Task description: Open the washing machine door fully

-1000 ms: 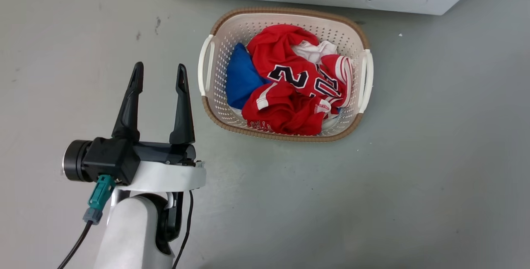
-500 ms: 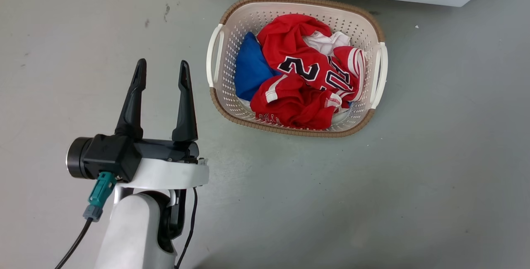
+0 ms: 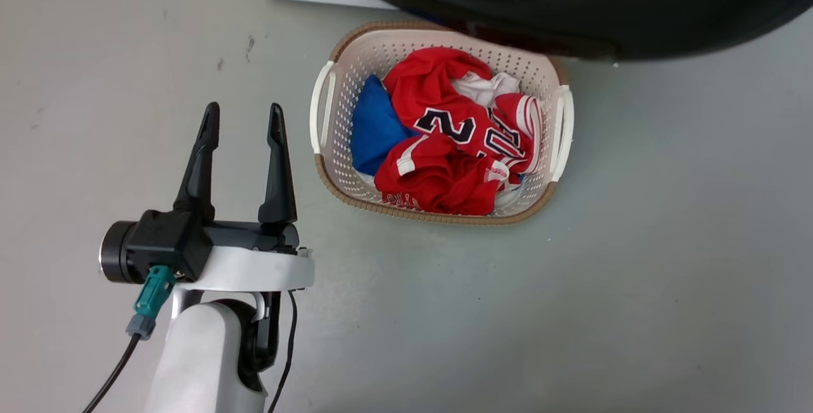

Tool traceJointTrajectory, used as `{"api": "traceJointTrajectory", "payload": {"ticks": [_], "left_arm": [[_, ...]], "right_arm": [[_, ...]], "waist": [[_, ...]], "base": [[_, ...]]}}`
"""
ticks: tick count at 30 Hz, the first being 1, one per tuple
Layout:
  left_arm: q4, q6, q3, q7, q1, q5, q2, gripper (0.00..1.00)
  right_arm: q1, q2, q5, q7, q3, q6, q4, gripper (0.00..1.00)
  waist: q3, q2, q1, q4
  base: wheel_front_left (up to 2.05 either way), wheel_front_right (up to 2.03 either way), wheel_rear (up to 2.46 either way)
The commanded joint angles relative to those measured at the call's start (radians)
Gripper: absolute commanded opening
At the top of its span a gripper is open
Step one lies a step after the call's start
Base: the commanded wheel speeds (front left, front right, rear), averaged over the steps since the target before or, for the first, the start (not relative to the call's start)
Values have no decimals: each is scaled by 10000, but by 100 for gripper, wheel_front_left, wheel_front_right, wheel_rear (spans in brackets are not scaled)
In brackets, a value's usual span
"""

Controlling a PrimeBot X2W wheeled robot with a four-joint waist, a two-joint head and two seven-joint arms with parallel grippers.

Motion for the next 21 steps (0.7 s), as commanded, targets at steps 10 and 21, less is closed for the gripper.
{"api": "traceJointTrajectory", "payload": {"ticks": [10, 21], "left_arm": [[107, -100, 279, -27, 492, 199, -9, 100], [197, -160, 418, -27, 1055, 320, -9, 100]], "right_arm": [[1539, 564, 251, 953, 873, 4, -1098, 0], [3422, 1048, 663, 1896, 1788, 4, -2690, 0]], "waist": [[-819, 0, 0, -480], [-1770, 0, 0, -701]], "base": [[0, 0, 0], [0, 0, 0]]}}
